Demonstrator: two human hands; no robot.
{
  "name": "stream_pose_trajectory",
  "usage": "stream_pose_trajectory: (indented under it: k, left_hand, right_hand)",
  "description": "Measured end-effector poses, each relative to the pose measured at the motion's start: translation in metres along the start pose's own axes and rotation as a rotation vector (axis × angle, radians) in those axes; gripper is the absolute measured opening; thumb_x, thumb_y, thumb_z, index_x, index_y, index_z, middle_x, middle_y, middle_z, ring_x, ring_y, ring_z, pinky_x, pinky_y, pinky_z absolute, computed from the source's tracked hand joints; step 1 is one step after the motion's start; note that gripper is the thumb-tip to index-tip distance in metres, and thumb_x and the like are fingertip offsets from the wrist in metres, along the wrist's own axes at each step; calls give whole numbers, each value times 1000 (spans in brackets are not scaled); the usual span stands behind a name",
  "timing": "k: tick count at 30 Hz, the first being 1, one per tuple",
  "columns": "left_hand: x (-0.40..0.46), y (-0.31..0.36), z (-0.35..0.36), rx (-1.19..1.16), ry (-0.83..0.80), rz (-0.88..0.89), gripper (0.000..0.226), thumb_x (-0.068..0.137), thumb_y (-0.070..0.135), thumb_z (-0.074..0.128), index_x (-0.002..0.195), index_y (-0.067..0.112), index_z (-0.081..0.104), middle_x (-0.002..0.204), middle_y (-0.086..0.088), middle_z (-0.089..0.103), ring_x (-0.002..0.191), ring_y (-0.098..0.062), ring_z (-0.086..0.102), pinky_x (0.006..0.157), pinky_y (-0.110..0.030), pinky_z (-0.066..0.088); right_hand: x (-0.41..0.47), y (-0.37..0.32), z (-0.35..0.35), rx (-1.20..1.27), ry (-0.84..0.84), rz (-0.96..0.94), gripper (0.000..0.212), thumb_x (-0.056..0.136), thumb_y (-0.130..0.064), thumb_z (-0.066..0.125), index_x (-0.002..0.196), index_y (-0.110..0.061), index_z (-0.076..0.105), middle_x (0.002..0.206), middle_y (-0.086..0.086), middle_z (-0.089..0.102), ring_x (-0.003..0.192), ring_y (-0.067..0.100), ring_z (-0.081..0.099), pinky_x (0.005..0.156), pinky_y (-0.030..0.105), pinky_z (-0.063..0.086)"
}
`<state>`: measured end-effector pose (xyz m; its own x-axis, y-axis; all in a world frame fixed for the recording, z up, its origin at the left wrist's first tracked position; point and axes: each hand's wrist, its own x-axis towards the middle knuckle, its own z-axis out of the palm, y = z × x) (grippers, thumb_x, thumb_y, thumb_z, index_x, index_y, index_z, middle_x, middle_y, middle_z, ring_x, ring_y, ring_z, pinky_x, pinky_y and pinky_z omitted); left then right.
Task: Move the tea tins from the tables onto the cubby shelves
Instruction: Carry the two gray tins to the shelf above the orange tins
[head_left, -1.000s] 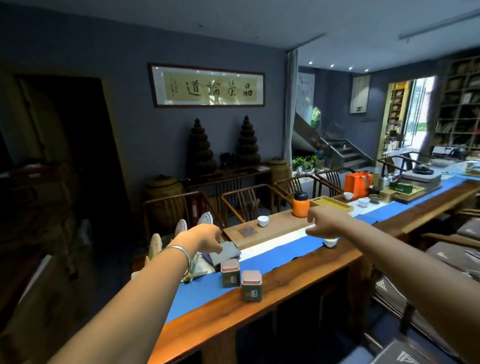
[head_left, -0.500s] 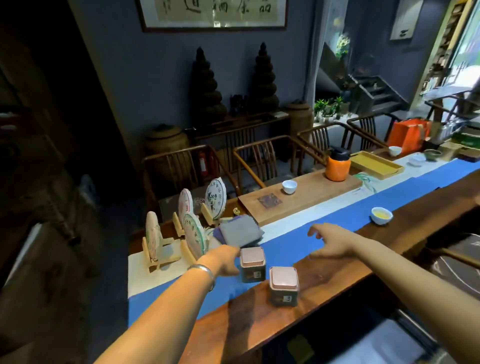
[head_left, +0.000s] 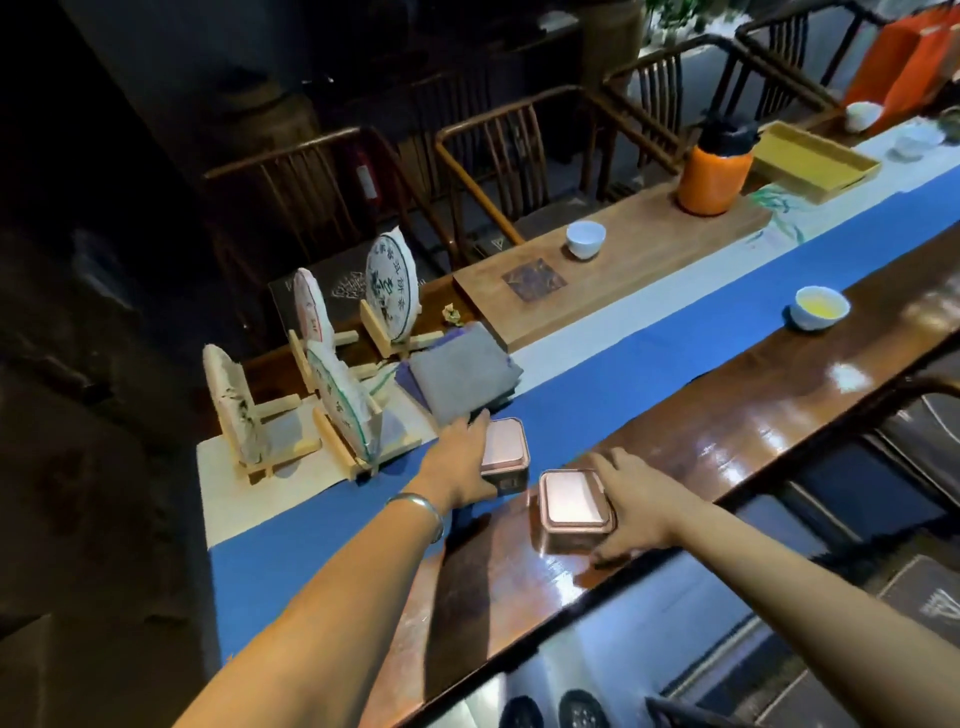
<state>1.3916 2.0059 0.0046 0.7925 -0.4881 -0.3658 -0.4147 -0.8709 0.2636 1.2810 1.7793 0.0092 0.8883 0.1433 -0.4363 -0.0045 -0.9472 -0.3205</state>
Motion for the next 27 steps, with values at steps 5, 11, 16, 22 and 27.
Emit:
stream_pose_trajectory:
  k: [5,11,16,22,27]
  left_hand:
    - [27,-1,14,12,-4,-31,109,69,51,77,149,9,16,139,-17,39,127,-35,40,103,-45,39]
    - [34,-4,10,36,-34,-7,82,60,49,82,121,12,40,117,-13,50,108,-32,51,88,-41,45]
    - [15,-14,-14,94,-139,-41,74,58,41,85,112,12,44,115,-14,55,103,-32,54,83,-41,48]
    - [-56,-39,-61,17,-195,-174,77,60,44,86,118,11,47,118,-10,58,104,-28,56,84,-35,48]
    - [-151,-65,-102,-64,-45,-370,80,64,40,86,126,8,47,126,-12,55,108,-29,54,87,-35,46]
  right_hand:
    - [22,8,24,-52,44,-26,120,47,-61,77,142,-17,20,133,5,38,122,26,43,97,41,47]
    - [34,14,21,21,-1,-64,96,43,-62,77,120,-20,40,112,0,47,105,20,48,86,35,47]
    - [41,11,-10,19,-26,-135,76,53,-59,71,110,-15,45,102,4,50,96,23,51,82,37,46]
    - [55,-36,-71,-8,-54,-288,61,58,-44,73,105,-15,49,101,4,56,88,21,55,76,35,49]
    - [66,-130,-111,-53,-136,-568,60,60,-45,81,105,-24,47,95,-8,56,85,10,55,65,20,42]
